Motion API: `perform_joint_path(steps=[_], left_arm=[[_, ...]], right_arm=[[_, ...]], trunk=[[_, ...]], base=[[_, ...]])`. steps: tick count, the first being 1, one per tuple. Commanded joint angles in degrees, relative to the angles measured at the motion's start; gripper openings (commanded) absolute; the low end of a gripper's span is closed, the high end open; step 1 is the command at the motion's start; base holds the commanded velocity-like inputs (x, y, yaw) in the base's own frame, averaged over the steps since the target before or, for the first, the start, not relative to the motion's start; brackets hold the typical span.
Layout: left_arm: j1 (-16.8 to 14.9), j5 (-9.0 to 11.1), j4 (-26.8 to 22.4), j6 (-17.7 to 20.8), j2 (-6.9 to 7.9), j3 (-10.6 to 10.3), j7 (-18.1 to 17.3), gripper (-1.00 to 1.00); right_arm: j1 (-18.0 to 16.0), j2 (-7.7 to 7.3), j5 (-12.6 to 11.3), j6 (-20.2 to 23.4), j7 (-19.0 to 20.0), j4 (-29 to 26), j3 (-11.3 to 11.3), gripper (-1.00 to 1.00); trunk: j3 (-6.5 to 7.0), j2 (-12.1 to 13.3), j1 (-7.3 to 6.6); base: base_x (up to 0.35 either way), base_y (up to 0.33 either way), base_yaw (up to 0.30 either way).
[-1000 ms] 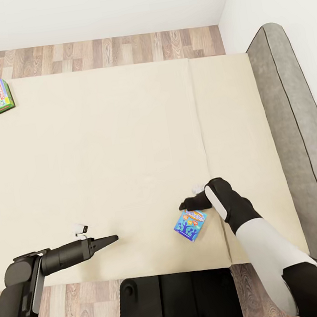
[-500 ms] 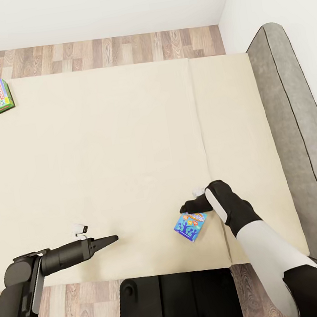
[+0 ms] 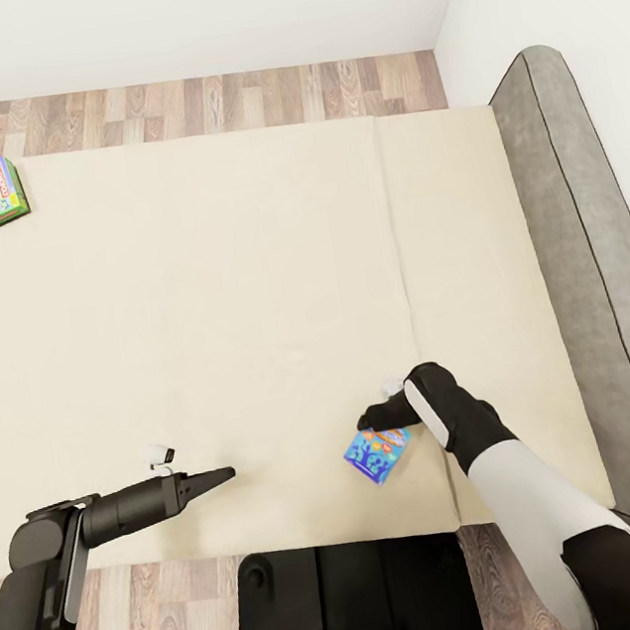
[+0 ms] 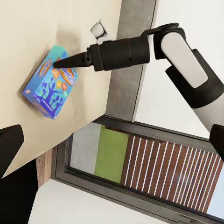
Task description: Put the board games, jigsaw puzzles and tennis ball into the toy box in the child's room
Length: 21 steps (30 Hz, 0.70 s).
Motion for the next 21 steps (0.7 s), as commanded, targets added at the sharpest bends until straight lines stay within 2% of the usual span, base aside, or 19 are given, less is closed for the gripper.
perform_joint_path(steps=[1,7,12,21], left_arm=[[0.0,0.0,0.0,0.6,0.01,0.0,-0.2,1.00],[0.0,0.0,0.0,0.6,0.01,0.0,-0.2,1.00],[0.0,0.0,0.0,0.6,0.01,0.0,-0.2,1.00],[0.0,0.0,0.0,0.6,0.01,-0.1,-0.1,1.00]], right_arm=[[0.0,-0.02,-0.2,0.2,-0.1,0.1,0.1,1.00],[-0.1,-0.08,-0.1,0.2,-0.2,0.2,0.2,1.00],[-0.2,-0.99,0.1,0.2,-0.2,0.3,0.7,1.00],[-0.2,-2.22,0.2,0.2,-0.1,0.3,4.7,1.00]], trunk=[[-0.06,-0.1,0.03],[-0.06,-0.1,0.03],[-0.06,-0.1,0.03],[-0.06,-0.1,0.03]], base=[[0.000,0.000,0.000],[0.000,0.000,0.000],[0.000,0.000,0.000],[0.000,0.000,0.000]])
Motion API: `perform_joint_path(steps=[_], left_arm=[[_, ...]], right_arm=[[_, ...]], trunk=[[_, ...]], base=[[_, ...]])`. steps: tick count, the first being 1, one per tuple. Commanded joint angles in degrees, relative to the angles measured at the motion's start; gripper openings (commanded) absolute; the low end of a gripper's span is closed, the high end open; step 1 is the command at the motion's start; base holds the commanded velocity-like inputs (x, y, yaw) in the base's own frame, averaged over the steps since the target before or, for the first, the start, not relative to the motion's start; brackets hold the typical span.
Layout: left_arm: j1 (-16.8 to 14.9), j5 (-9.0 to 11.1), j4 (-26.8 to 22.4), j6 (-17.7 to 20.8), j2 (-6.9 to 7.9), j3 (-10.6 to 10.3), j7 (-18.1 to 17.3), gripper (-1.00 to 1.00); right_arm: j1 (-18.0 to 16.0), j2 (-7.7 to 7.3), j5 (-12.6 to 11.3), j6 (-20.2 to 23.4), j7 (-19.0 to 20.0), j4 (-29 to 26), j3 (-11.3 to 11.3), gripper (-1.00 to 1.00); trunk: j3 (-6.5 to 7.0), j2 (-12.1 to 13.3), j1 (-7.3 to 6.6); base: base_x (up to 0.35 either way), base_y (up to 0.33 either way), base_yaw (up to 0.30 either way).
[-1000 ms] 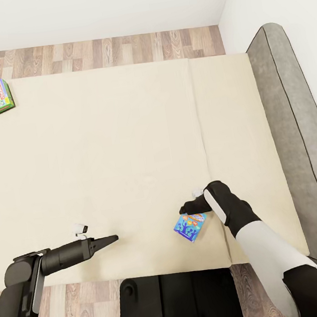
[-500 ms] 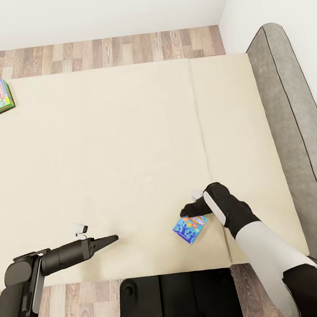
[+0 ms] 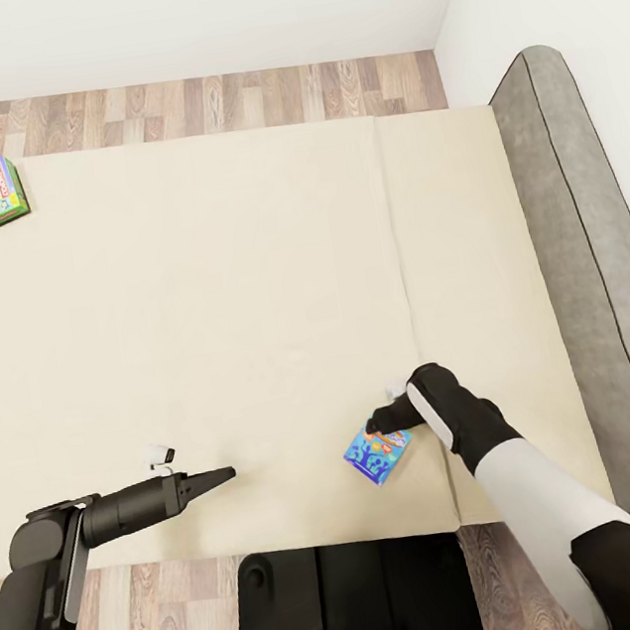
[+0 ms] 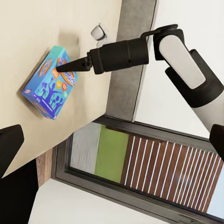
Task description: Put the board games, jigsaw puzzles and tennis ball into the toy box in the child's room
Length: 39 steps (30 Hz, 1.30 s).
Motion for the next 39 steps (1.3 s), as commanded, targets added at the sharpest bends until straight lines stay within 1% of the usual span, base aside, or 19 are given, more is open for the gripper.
perform_joint_path(steps=[1,7,13,21,22,25,32,39], left_arm=[[0.0,0.0,0.0,0.6,0.01,0.0,-0.2,1.00],[0.0,-0.1,0.0,0.6,0.01,0.0,-0.2,1.00],[0.0,-0.1,0.0,0.6,0.01,0.0,-0.2,1.00],[0.0,-0.1,0.0,0.6,0.01,0.0,-0.2,1.00],[0.0,-0.1,0.0,0.6,0.01,0.0,-0.2,1.00],[0.0,-0.1,0.0,0.6,0.01,0.0,-0.2,1.00],[0.0,-0.1,0.0,0.6,0.01,0.0,-0.2,1.00],[0.0,-0.1,0.0,0.6,0.01,0.0,-0.2,1.00]], right_arm=[[0.0,-0.08,-0.3,0.2,-0.1,0.0,0.3,1.00],[0.0,-0.16,-0.3,0.2,0.0,0.0,1.0,1.00],[0.0,0.19,-0.3,0.2,0.0,0.0,1.7,1.00],[0.0,0.45,-0.6,0.2,0.1,0.0,5.3,1.00],[0.0,0.50,-0.6,0.2,0.5,0.0,5.8,1.00],[0.0,0.55,-0.7,0.2,1.7,0.0,6.4,1.00],[0.0,0.64,-0.5,0.2,4.9,0.0,6.8,1.00],[0.5,0.74,-0.8,0.2,5.4,0.0,6.9,1.00]], trunk=[[-0.06,-0.1,0.03],[-0.06,-0.1,0.03],[-0.06,-0.1,0.03],[-0.06,-0.1,0.03],[-0.06,-0.1,0.03],[-0.06,-0.1,0.03],[-0.06,-0.1,0.03],[-0.06,-0.1,0.03]], base=[[0.000,0.000,0.000],[0.000,0.000,0.000],[0.000,0.000,0.000],[0.000,0.000,0.000],[0.000,0.000,0.000],[0.000,0.000,0.000],[0.000,0.000,0.000],[0.000,0.000,0.000]])
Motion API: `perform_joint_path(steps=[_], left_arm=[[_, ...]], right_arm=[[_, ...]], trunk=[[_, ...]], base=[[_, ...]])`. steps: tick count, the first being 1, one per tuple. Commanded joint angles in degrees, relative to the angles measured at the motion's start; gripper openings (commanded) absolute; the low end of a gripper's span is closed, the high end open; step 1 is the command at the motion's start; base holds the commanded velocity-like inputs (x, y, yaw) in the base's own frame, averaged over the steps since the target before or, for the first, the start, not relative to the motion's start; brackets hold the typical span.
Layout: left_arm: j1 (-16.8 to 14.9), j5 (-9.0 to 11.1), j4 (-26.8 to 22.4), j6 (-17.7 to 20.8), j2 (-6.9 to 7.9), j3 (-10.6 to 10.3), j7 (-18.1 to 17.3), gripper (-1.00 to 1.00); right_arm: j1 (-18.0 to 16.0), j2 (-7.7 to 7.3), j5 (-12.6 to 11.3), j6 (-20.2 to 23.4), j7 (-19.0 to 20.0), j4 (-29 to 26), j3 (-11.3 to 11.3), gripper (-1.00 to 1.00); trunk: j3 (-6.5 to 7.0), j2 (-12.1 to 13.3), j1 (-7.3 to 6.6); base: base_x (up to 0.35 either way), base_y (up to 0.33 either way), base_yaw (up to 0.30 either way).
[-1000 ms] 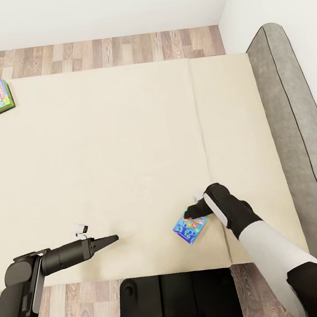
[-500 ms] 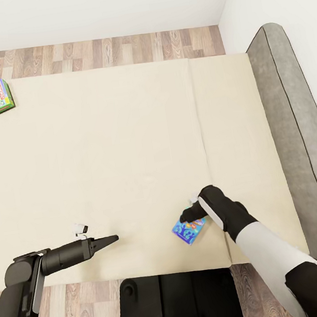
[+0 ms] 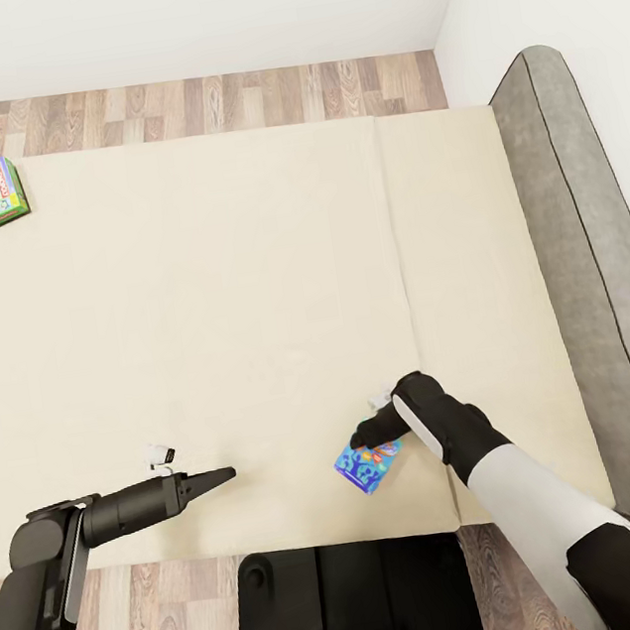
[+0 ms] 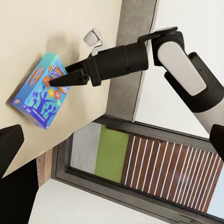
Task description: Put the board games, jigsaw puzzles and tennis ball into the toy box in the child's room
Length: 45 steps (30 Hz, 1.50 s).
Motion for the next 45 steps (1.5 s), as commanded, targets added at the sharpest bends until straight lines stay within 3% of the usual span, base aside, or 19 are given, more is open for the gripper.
perform_joint_path(steps=[1,18,29,40,45], left_arm=[[0.0,0.0,0.0,0.6,0.01,0.0,-0.2,1.00],[0.0,0.0,0.0,0.6,0.04,0.1,-0.2,1.00],[0.0,0.0,0.0,0.6,0.01,0.0,-0.2,1.00],[0.0,0.0,0.0,0.6,0.01,-0.1,-0.2,1.00],[0.0,0.0,0.0,0.6,0.01,0.0,-0.1,1.00]], right_arm=[[0.0,-0.02,-0.6,0.2,-0.4,0.0,0.1,1.00],[2.5,-0.38,-0.1,0.2,-0.5,0.8,0.1,1.00],[2.7,-1.61,0.2,0.2,-0.4,1.2,-0.1,1.00],[2.7,-3.89,-0.7,0.2,-0.3,1.2,-0.2,1.00],[2.8,-4.14,-0.7,0.2,-0.3,1.2,0.0,1.00]], trunk=[[-0.06,-0.1,0.03],[-0.06,-0.1,0.03],[-0.06,-0.1,0.03],[-0.06,-0.1,0.03],[-0.06,-0.1,0.03]], base=[[0.000,0.000,0.000],[0.000,0.000,0.000],[0.000,0.000,0.000],[0.000,0.000,0.000],[0.000,0.000,0.000]])
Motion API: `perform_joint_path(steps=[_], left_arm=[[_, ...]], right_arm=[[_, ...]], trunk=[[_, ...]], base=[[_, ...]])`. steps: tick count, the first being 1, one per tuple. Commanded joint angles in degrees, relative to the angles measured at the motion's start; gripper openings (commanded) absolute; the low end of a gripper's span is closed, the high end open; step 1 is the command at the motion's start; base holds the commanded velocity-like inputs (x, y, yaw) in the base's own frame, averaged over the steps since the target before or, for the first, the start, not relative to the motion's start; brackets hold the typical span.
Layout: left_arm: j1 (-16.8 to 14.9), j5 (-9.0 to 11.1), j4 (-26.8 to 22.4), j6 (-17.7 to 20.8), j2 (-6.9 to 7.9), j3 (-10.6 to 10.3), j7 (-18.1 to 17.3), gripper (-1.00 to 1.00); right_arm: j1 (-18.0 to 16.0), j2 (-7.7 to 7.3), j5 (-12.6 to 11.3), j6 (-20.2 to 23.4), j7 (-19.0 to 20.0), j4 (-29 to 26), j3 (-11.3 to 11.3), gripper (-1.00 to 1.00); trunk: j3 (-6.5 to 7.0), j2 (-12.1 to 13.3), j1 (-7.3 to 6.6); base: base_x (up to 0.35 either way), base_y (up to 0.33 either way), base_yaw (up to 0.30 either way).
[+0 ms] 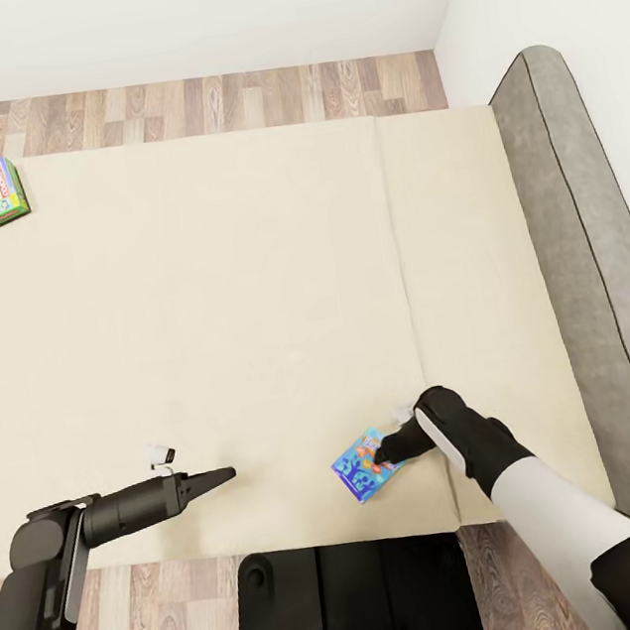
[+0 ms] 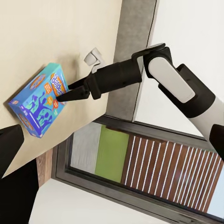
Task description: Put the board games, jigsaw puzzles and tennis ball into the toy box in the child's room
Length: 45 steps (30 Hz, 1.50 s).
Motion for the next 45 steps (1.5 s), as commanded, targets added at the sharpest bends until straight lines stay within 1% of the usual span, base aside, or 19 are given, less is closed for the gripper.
perform_joint_path(steps=[1,7,12,18,36,40,45], left_arm=[[0.0,-0.1,0.0,0.6,0.01,0.0,-0.2,1.00],[0.0,-0.2,0.0,0.6,0.01,0.0,-0.2,1.00],[0.0,-0.2,0.0,0.6,0.01,0.0,-0.2,1.00],[0.0,-0.2,0.0,0.6,0.01,0.0,-0.2,1.00],[0.0,-0.2,0.0,0.6,0.01,0.1,-0.2,1.00],[0.0,-0.2,0.0,0.6,0.01,0.1,-0.2,1.00],[0.0,-0.2,0.0,0.6,0.01,0.1,-0.2,1.00]], right_arm=[[0.0,-0.06,0.4,0.2,-0.4,0.0,0.2,1.00],[2.5,0.09,0.6,0.2,-0.4,-0.1,0.2,1.00],[3.5,0.41,0.6,0.2,-0.4,-0.2,0.3,1.00],[3.8,0.74,0.6,0.2,-0.4,-0.3,0.3,1.00],[3.8,1.13,0.6,0.2,-0.4,-0.6,0.4,1.00],[3.8,1.73,0.6,-0.9,-0.4,-0.7,0.4,1.00],[3.8,2.83,0.6,-2.5,-0.4,-0.7,0.4,1.00]], trunk=[[-0.06,-0.1,0.04],[-0.06,-0.1,0.04],[-0.06,-0.1,0.04],[-0.06,-0.1,0.04],[-0.06,-0.1,0.04],[-0.06,-0.1,0.04],[-0.06,-0.1,0.04]], base=[[0.000,0.000,0.000],[0.000,0.000,0.000],[0.000,0.000,0.000],[0.000,0.000,0.000],[0.000,0.000,0.000],[0.000,0.000,0.000],[0.000,0.000,0.000]])
